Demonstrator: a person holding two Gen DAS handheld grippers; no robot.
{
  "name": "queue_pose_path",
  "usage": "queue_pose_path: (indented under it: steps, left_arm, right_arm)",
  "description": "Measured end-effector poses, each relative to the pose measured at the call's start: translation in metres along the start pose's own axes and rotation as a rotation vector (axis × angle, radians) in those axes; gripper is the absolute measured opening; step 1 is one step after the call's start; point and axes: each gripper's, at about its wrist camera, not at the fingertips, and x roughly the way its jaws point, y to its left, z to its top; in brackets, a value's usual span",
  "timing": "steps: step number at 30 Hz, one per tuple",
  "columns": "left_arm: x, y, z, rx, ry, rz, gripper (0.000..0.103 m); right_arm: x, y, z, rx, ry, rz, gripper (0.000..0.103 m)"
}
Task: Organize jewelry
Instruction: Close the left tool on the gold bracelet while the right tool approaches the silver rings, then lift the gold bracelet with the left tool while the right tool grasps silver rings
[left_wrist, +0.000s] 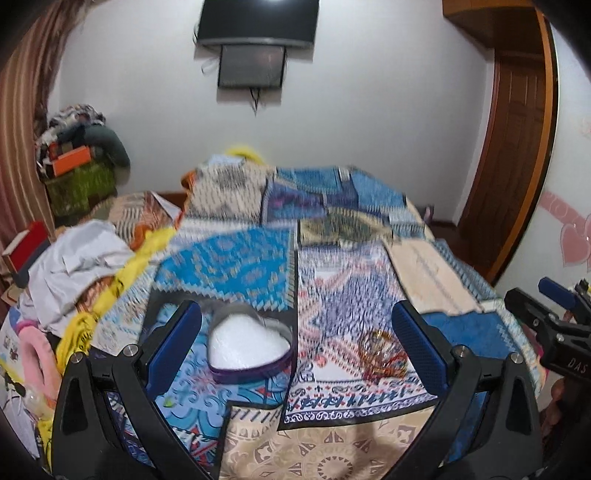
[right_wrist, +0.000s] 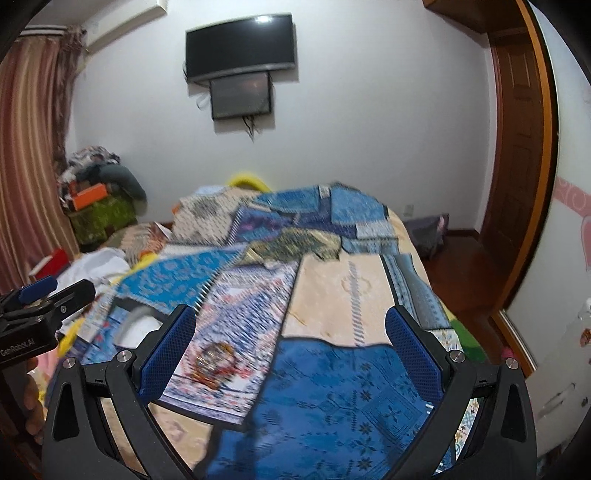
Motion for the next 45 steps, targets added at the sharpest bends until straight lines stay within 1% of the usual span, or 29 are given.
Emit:
queue_pose_path:
  steps: [5,7,9,11,13,14,16,17,19,20,22,24,29,31,32,34,36,38,41,45]
  left_arm:
    - [0.031,-0.005,-0.014,0.011,0.088,-0.041,0.102]
    - [0.042,-0.008,-0.019,0.017,0.123,-0.057,0.095]
    - [0.049,-0.010,-0.022,0.019,0.152,-0.074,0.090]
    - [0.057,-0.013,-0.025,0.017,0.181,-0.098,0.085]
    - [0.065,-0.016,-0.029,0.020,0.210,-0.123,0.075]
    - [0.068,-0.018,-0.030,0.020,0.219,-0.131,0.072]
    - [0.074,-0.021,-0.033,0.019,0.247,-0.164,0.062]
    - [0.077,-0.022,-0.034,0.019,0.256,-0.175,0.058]
    - [0.081,-0.026,-0.037,0.023,0.277,-0.197,0.047]
    - [0.083,-0.028,-0.038,0.025,0.286,-0.208,0.045]
    - [0.086,-0.031,-0.041,0.026,0.305,-0.229,0.036]
    - [0.087,-0.032,-0.043,0.018,0.314,-0.248,0.033]
    - [0.092,-0.034,-0.044,-0.010,0.329,-0.284,0.024]
    - [0.095,-0.034,-0.045,-0.018,0.336,-0.299,0.017]
    - [0.097,-0.035,-0.045,-0.021,0.340,-0.307,0.016]
    - [0.097,-0.036,-0.045,-0.024,0.342,-0.317,0.009]
    - [0.096,-0.038,-0.045,-0.020,0.340,-0.315,0.007]
    - [0.095,-0.040,-0.044,-0.016,0.335,-0.314,0.000]
    - [0.090,-0.042,-0.043,-0.006,0.322,-0.304,0.000]
    - [0.077,-0.042,-0.037,-0.001,0.281,-0.301,0.000]
  right_arm:
    - [0.020,-0.007,-0.008,-0.005,0.071,0.004,0.102]
    - [0.026,-0.008,-0.012,-0.006,0.095,0.016,0.102]
    - [0.032,-0.008,-0.015,-0.008,0.112,0.031,0.102]
    - [0.035,-0.005,-0.018,-0.016,0.130,0.055,0.097]
    - [0.044,-0.003,-0.020,-0.026,0.151,0.091,0.087]
    - [0.047,0.000,-0.020,-0.032,0.162,0.107,0.084]
    - [0.051,0.006,-0.022,-0.050,0.179,0.139,0.072]
    - [0.054,0.007,-0.023,-0.055,0.183,0.150,0.070]
    - [0.057,0.012,-0.025,-0.071,0.193,0.177,0.061]
    - [0.059,0.015,-0.026,-0.076,0.197,0.185,0.059]
    - [0.062,0.016,-0.028,-0.079,0.207,0.199,0.053]
    - [0.065,0.016,-0.028,-0.080,0.218,0.204,0.051]
    - [0.067,0.013,-0.029,-0.079,0.229,0.198,0.051]
    - [0.068,0.012,-0.028,-0.077,0.232,0.195,0.051]
    - [0.068,0.011,-0.029,-0.074,0.232,0.195,0.051]
    - [0.068,0.011,-0.028,-0.073,0.233,0.194,0.051]
    - [0.068,0.011,-0.029,-0.072,0.232,0.193,0.051]
    - [0.066,0.010,-0.028,-0.072,0.230,0.193,0.051]
    - [0.064,0.009,-0.027,-0.072,0.224,0.193,0.051]
    - [0.061,0.007,-0.024,-0.070,0.215,0.189,0.051]
